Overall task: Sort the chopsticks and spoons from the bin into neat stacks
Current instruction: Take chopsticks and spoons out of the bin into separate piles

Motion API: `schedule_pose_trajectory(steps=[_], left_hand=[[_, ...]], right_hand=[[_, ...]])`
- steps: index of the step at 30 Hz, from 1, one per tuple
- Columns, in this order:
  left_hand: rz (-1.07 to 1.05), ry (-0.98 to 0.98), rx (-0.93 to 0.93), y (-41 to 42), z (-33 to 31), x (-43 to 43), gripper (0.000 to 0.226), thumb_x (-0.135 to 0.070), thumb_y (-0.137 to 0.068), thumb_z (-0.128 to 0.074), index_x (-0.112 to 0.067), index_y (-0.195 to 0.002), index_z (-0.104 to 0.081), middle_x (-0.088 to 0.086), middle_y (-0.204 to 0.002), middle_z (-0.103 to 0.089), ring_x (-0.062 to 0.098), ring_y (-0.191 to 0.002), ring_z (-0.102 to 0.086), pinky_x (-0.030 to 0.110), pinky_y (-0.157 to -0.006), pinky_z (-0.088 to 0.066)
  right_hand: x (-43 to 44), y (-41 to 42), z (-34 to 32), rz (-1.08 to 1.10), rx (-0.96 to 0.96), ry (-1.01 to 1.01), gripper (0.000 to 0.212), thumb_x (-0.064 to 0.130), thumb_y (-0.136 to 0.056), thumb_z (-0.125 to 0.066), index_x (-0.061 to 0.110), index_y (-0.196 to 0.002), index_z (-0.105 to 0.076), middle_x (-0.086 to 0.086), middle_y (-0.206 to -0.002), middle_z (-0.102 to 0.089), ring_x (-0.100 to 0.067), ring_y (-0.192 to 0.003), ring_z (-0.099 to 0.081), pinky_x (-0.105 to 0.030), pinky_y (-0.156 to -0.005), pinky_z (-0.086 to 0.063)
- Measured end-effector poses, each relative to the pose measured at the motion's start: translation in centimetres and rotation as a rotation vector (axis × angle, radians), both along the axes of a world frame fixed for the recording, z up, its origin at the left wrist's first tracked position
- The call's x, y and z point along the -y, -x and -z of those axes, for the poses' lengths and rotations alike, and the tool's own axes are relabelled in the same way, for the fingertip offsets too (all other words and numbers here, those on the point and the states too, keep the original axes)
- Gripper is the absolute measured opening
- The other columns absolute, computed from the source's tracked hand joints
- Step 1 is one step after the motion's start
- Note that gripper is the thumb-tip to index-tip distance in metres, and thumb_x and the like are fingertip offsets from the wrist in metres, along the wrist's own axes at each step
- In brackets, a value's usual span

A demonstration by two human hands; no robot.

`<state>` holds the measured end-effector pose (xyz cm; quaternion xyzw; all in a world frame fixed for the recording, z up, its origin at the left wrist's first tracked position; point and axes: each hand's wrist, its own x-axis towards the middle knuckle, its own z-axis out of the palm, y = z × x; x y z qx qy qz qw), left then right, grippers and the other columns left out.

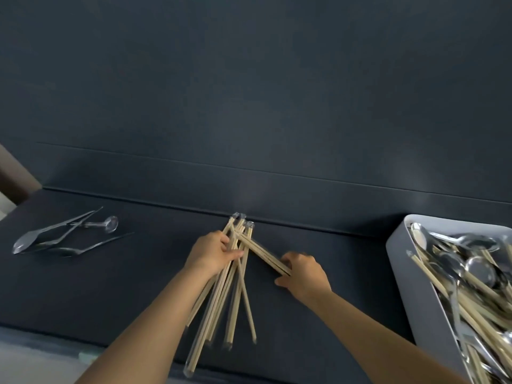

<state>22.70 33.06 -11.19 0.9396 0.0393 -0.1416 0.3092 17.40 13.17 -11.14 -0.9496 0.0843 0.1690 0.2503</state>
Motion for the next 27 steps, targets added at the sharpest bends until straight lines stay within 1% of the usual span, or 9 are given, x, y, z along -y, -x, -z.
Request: schedule_pose_trajectory(steps=[2,5,9,15,19,21,23,25,27], left_hand=[[-0.002,-0.049,0.032,-0.2,0.2,-0.1,0.05,-0.048,-0.075,-0.073,-0.017,-0.113,-0.061,-0.004,-0.1,-0.064,0.013,-0.087,-0.06,0.03,-0.08,-0.05],[0.019,-0.049,0.072,-0.4,0.0,0.1,0.049,-0.049,-0.074,-0.073,-0.02,-0.112,-0.062,-0.005,-0.104,-0.061,0.012,-0.087,-0.058,0.03,-0.078,-0.049],[0.063,-0.013,0.169,-0.7,-1.2,1.9,0.048,-0.047,-0.071,-0.077,-0.02,-0.108,-0.064,-0.004,-0.103,-0.062,0.012,-0.088,-0.058,0.03,-0.081,-0.049],[0.218,0.047,0.279,0.3,-4.4,8.6,0.037,-0.045,-0.071,-0.077,-0.023,-0.099,-0.066,-0.006,-0.094,-0.061,0.013,-0.084,-0.06,0.03,-0.076,-0.048],[0.322,0.133,0.344,2.2,-6.7,14.5,0.038,-0.043,-0.072,-0.077,-0.024,-0.102,-0.064,-0.009,-0.09,-0.059,0.007,-0.075,-0.057,0.032,-0.076,-0.051],[0.382,0.149,0.367,3.7,-7.4,17.3,0.039,-0.047,-0.074,-0.073,-0.028,-0.107,-0.061,-0.015,-0.088,-0.056,0.003,-0.076,-0.056,0.033,-0.075,-0.052],[0.447,0.152,0.374,5.2,-7.9,20.0,0.039,-0.049,-0.078,-0.069,-0.03,-0.111,-0.059,-0.018,-0.089,-0.054,0.001,-0.078,-0.056,0.032,-0.075,-0.052],[0.507,0.137,0.365,6.5,-8.2,22.6,0.04,-0.051,-0.079,-0.065,-0.032,-0.114,-0.057,-0.019,-0.093,-0.053,0.001,-0.081,-0.056,0.031,-0.077,-0.052],[0.548,0.116,0.355,7.6,-8.3,24.9,0.04,-0.052,-0.081,-0.063,-0.033,-0.115,-0.056,-0.02,-0.096,-0.053,0.001,-0.084,-0.056,0.031,-0.078,-0.053]], right_hand=[[0.3,-0.1,0.0,-0.023,0.039,0.014,0.056,0.029,-0.078,-0.074,0.021,-0.128,-0.051,0.0,-0.122,-0.051,-0.02,-0.107,-0.054,-0.034,-0.088,-0.05],[0.8,-0.2,-0.8,-0.046,0.094,0.045,0.064,0.031,-0.078,-0.074,0.019,-0.134,-0.046,-0.001,-0.131,-0.046,-0.022,-0.122,-0.043,-0.034,-0.097,-0.045],[2.5,-0.2,-3.5,-0.056,0.173,0.051,0.065,0.033,-0.08,-0.072,0.019,-0.136,-0.045,-0.002,-0.135,-0.043,-0.023,-0.127,-0.037,-0.034,-0.102,-0.039],[8.1,1.3,-9.0,-0.038,0.351,0.097,0.057,0.032,-0.079,-0.074,0.017,-0.13,-0.052,-0.003,-0.13,-0.047,-0.024,-0.123,-0.041,-0.038,-0.1,-0.041],[13.9,3.7,-12.0,0.021,0.44,0.149,0.049,0.03,-0.078,-0.074,0.017,-0.122,-0.059,-0.005,-0.122,-0.054,-0.024,-0.115,-0.049,-0.033,-0.096,-0.042],[17.0,5.2,-12.8,0.068,0.44,0.161,0.044,0.031,-0.077,-0.074,0.018,-0.118,-0.062,-0.004,-0.115,-0.056,-0.024,-0.107,-0.053,-0.032,-0.089,-0.044],[20.1,6.7,-12.9,0.12,0.423,0.17,0.032,0.032,-0.079,-0.071,0.021,-0.108,-0.064,-0.002,-0.108,-0.057,-0.022,-0.095,-0.056,-0.032,-0.081,-0.045],[23.3,7.9,-12.6,0.162,0.399,0.204,0.02,0.037,-0.082,-0.066,0.025,-0.098,-0.063,0.001,-0.104,-0.059,-0.019,-0.086,-0.055,-0.033,-0.078,-0.044],[26.2,8.8,-11.8,0.194,0.361,0.215,0.034,0.04,-0.083,-0.064,0.022,-0.111,-0.063,0.0,-0.113,-0.061,-0.02,-0.094,-0.057,-0.03,-0.078,-0.044]])
